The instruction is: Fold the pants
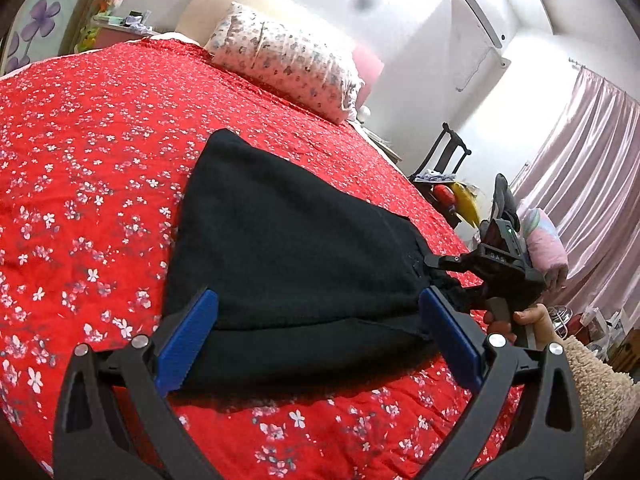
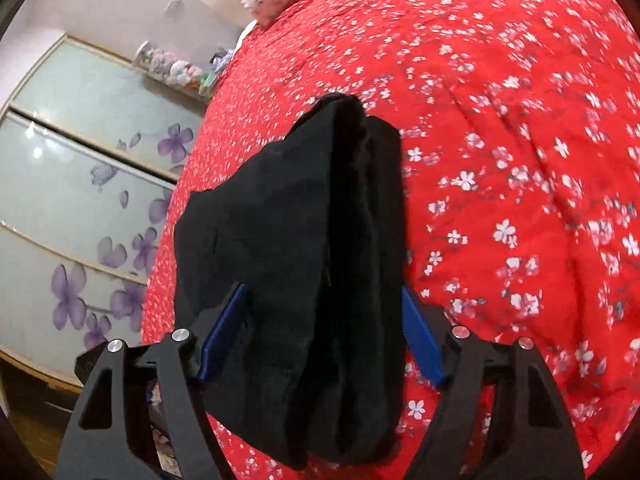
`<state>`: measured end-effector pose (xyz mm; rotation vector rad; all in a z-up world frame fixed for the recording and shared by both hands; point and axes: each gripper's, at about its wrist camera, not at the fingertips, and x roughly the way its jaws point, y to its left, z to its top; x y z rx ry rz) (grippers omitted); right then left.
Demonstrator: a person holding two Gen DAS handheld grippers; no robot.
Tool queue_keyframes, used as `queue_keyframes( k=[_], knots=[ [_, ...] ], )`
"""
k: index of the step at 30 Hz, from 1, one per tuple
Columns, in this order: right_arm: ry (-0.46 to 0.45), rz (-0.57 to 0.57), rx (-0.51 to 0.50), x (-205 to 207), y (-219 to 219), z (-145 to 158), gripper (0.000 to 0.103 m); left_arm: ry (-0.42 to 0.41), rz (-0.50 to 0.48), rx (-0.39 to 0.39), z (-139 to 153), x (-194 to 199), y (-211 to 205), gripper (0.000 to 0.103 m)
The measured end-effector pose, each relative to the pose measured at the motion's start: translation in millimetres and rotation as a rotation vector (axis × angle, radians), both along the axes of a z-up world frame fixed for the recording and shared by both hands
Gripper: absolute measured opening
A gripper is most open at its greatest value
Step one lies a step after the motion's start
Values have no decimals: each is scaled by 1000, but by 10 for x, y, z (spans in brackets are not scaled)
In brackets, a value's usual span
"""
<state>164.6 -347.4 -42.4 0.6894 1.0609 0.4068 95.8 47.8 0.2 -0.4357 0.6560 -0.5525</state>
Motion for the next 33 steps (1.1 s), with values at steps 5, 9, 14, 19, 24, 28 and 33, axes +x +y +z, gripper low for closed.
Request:
queue_keyframes(
  k=[5,9,14,19,24,28,33],
  knots=[
    [14,-27,37,58,-41,-38,73,3,0,-5,-8,-11,5,101],
    [-79,39,-151,-42,221,224,68,9,5,-6,-4,-26,-19,101],
    [-191,117,-384,-144,561,399,69,16,12,-10,-7,-7,-8,101],
    [-94,64,-209,26,335,194,72,16,9,-6,-14,-20,-16,101],
    [-238,129,-486,-161,788,462,70,26,21,-7,-18,-9,-9,101],
    [-395,189,-733,-409,1148,568,68,31,33,-19,-27,-4,17,101],
    [-579,292,-1045,-701,1523,496,67,32,36,-16,-26,-4,16,101]
  ],
)
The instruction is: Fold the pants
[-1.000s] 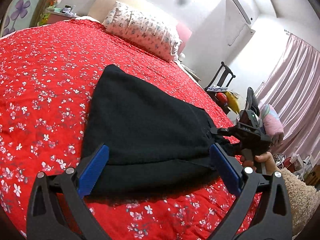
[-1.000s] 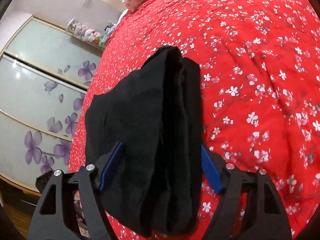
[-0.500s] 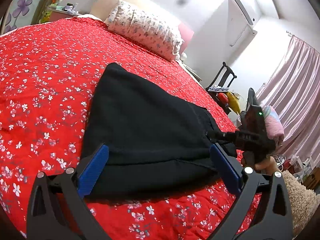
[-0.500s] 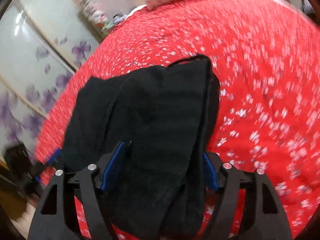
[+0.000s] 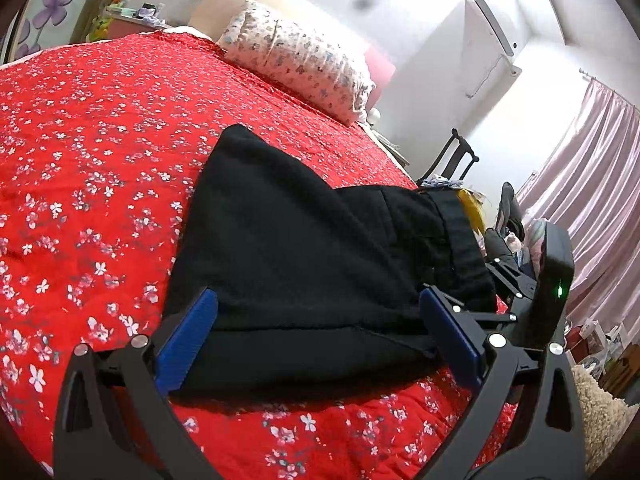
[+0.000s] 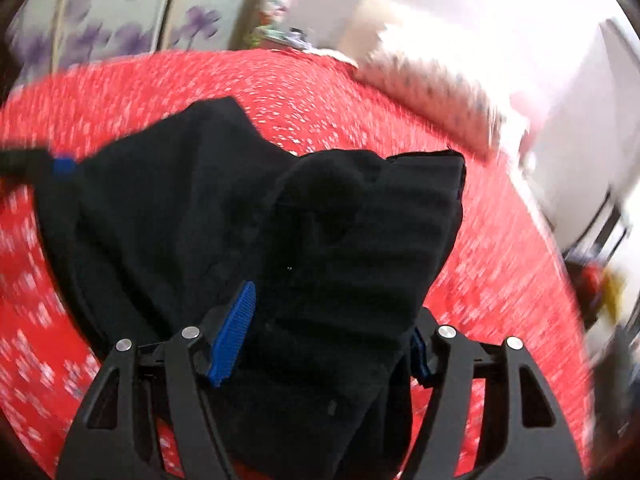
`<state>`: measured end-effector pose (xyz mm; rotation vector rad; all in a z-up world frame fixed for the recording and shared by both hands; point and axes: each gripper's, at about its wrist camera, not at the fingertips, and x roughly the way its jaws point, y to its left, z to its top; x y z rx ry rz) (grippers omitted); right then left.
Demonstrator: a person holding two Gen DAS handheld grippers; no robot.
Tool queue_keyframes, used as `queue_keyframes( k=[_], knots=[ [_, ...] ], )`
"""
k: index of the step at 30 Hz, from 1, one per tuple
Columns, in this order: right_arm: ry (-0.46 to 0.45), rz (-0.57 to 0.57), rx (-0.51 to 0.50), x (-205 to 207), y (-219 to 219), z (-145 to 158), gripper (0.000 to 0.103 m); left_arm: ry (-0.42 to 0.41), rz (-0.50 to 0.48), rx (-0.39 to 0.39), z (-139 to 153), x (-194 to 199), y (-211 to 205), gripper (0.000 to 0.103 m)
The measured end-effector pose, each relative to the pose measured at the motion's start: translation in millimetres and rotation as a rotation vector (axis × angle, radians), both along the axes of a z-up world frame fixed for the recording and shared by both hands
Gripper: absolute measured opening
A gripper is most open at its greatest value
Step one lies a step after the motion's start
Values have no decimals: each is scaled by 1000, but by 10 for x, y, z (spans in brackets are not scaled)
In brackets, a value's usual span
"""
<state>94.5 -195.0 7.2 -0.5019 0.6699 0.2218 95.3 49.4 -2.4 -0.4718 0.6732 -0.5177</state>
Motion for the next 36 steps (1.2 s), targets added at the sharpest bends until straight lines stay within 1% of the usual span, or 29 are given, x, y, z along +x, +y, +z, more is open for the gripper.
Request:
queue_keyframes(
  k=[1,2,3,4,5,7,10,12,13,14,16,18,20,23,26,29,30,32,33,34,35,36],
  knots=[
    [33,-15,58,68,-54,23,67,0,-1,-1,0,0,1,101],
    [109,-59,203,193,-231,66,67,-1,-2,-2,1,-1,-1,101],
    [165,-93,319,291,-381,83,67,-1,-4,-4,1,-1,-2,101],
    [235,-139,474,405,-582,82,67,-1,-6,-5,-5,3,5,101],
    [314,-190,651,525,-829,40,67,-1,-7,-5,-6,4,3,101],
    [389,-237,838,627,-1092,-46,67,0,-9,-4,-6,7,-4,101],
    [471,-287,1029,722,-1351,-216,67,0,-9,-2,-9,5,-16,101],
    [489,-311,1081,747,-1401,-299,65,0,-9,-5,-11,1,-20,101],
    [500,-326,1102,759,-1419,-350,60,1,-10,-7,-13,4,-12,101],
    [506,-341,1114,771,-1435,-395,57,1,-11,-9,-15,4,-11,101],
    [507,-348,1134,769,-1454,-439,47,1,-11,-13,-19,4,-11,101],
    [476,-329,1105,720,-1424,-415,42,2,-11,-16,-19,7,-10,101],
    [436,-308,1051,661,-1345,-332,37,3,-11,-16,-23,10,-4,101],
    [348,-253,919,626,-1168,-139,35,4,-8,-27,-30,10,21,101],
    [232,-159,765,466,-897,100,34,0,-4,-56,-33,-2,73,101],
    [136,-83,634,342,-669,209,34,9,2,-66,-5,-17,114,101],
    [83,-50,559,244,-550,241,34,19,9,-71,15,-14,128,101],
    [27,-29,497,148,-452,242,34,45,30,-82,69,11,174,101],
    [-1,-29,479,125,-415,230,34,62,41,-93,95,42,208,101],
    [-10,-32,486,133,-420,208,34,84,52,-104,126,91,250,101],
    [-11,-38,509,145,-452,183,34,107,60,-115,157,154,295,101],
    [2,-48,563,165,-538,149,34,128,62,-125,189,230,339,101]
  ],
)
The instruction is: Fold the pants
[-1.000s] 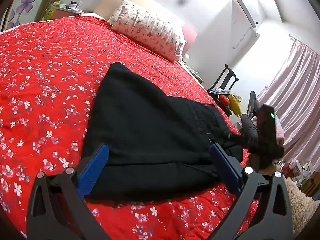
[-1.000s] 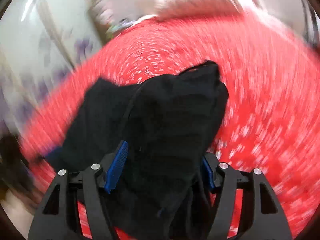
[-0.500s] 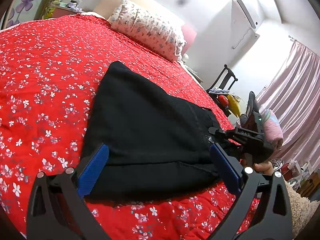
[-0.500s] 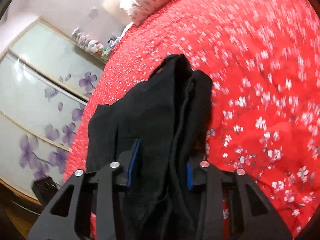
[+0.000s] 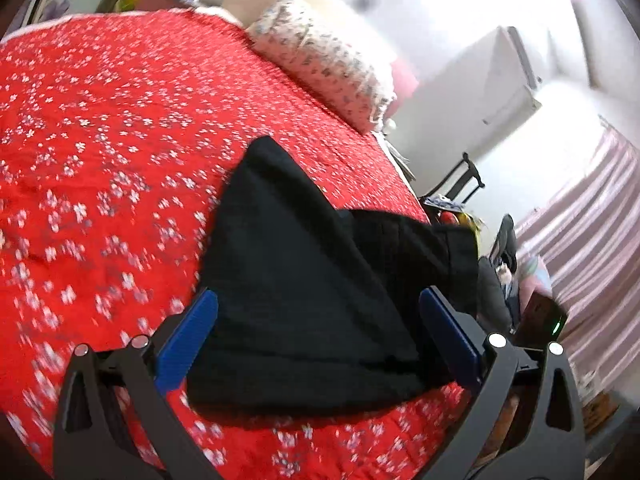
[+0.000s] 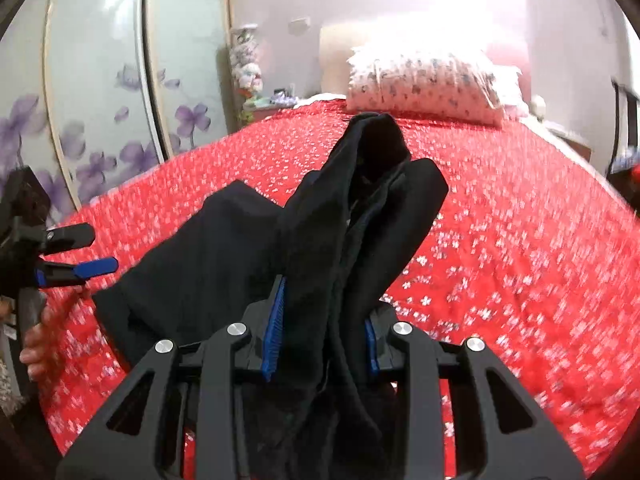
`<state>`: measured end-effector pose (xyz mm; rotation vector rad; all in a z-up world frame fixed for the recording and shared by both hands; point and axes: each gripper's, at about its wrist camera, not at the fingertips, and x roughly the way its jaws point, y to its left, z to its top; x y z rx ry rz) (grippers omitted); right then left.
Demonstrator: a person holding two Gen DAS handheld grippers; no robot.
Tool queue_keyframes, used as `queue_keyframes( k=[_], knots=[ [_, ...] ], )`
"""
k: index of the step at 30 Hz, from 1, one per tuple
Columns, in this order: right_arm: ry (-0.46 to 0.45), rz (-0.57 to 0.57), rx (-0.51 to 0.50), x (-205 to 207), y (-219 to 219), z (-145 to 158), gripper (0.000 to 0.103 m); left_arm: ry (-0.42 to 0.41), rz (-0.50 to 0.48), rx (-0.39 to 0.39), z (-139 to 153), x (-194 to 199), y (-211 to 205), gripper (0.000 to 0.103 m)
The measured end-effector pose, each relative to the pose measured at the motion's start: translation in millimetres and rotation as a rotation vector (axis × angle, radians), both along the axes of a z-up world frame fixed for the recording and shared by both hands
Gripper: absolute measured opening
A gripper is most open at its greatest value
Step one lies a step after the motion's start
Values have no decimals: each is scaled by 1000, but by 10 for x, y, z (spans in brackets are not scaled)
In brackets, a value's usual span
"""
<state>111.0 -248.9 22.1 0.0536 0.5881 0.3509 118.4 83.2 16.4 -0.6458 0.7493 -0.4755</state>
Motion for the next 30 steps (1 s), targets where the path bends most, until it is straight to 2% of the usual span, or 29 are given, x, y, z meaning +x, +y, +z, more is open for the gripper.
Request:
queue_keyframes(
  k=[5,7,9,12,16,20,21,24,30],
  knots=[
    [94,-15,253,145,-440,-209,34,80,-13,-21,149,403,123,101],
    [119,-15,308,183,-519,-268,34,126,-45,-6,173,610,97,101],
    [123,-11,326,201,-540,-288,34,188,-90,25,140,812,33,100],
    [125,-8,334,199,-549,-299,34,256,-147,20,37,975,-50,97],
    [133,-8,352,205,-579,-327,34,309,-126,99,-94,1108,-104,96],
    [139,-7,367,222,-604,-346,34,366,-106,117,-237,1209,-86,96],
    [141,-8,371,219,-604,-353,34,375,-111,98,-253,1222,-97,96],
    [147,-8,386,226,-622,-374,34,403,-157,-37,-371,1277,-133,96],
    [161,-14,409,228,-649,-419,34,386,-163,-105,-437,1297,-174,96]
  ],
)
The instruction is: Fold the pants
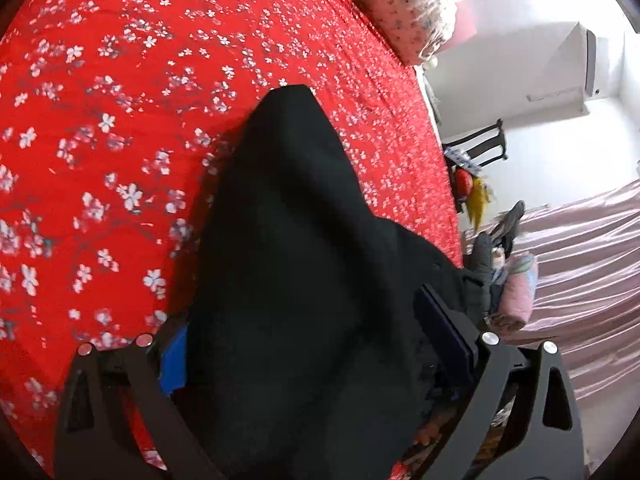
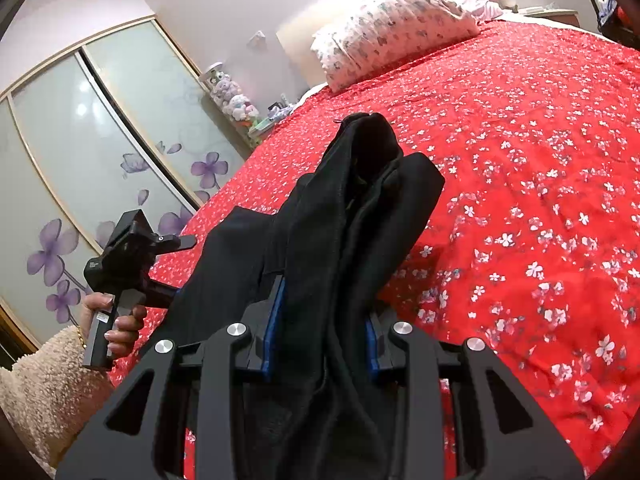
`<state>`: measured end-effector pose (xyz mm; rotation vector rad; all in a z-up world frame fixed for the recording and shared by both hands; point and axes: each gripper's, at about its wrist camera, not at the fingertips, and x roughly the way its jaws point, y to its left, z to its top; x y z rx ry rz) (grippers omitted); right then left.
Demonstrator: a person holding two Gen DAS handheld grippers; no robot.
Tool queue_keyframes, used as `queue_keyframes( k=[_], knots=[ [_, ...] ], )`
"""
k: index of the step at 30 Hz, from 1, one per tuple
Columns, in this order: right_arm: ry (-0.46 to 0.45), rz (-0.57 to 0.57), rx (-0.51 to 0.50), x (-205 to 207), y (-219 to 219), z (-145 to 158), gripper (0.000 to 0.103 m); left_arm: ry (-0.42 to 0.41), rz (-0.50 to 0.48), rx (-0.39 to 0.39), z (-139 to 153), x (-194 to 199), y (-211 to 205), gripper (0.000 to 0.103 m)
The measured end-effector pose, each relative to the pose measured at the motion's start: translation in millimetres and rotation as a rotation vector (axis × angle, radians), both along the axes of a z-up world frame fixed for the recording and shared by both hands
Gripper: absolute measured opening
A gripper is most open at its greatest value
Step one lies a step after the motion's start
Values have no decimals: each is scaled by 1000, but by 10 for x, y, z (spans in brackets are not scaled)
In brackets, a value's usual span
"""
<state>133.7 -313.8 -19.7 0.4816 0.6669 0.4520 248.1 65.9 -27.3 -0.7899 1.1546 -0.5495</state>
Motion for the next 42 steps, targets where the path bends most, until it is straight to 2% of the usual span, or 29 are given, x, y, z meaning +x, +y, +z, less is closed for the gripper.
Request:
queue_keyframes(
  k=[3,6,7,8,11,17,20,24,29,34,42],
  knots=[
    [10,-2,12,15,-19,-17,34,10,8,-8,-46,42,-30,96],
    [23,-6,26,29,-43,-37,35,3,0,37,-22,69,-133,95],
    [34,-8,36,43,-62,-52,35,-1,0,55,-9,68,-159,92],
    [45,-11,47,57,-78,-68,36,-1,5,79,0,60,-172,83],
    [81,-16,78,117,-145,-120,38,-9,9,131,25,26,-193,65],
    [111,-14,102,162,-181,-163,42,-119,-11,320,275,-102,-425,42],
    [138,-14,118,209,-210,-203,45,-179,-27,425,378,-202,-570,35],
    [157,-7,140,235,-236,-243,46,-248,-31,574,487,-296,-789,31],
    [128,-12,117,217,-221,-188,36,-325,-33,705,570,-406,-966,28],
    [139,-11,206,225,-276,-160,32,-372,-48,756,640,-458,-1043,28],
    [151,8,206,346,-275,-53,32,-414,-50,798,743,-503,-1120,28]
  ],
)
